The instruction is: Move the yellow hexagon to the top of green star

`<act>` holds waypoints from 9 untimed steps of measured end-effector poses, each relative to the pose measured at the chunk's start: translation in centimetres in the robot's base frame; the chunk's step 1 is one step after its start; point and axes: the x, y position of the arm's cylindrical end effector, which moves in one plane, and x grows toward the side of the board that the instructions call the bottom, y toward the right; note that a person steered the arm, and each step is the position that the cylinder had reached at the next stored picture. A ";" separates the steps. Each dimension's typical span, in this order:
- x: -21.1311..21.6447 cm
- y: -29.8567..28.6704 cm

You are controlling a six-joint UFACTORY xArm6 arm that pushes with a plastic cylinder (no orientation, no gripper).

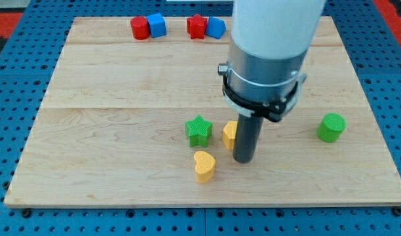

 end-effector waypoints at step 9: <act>-10.4 -1.0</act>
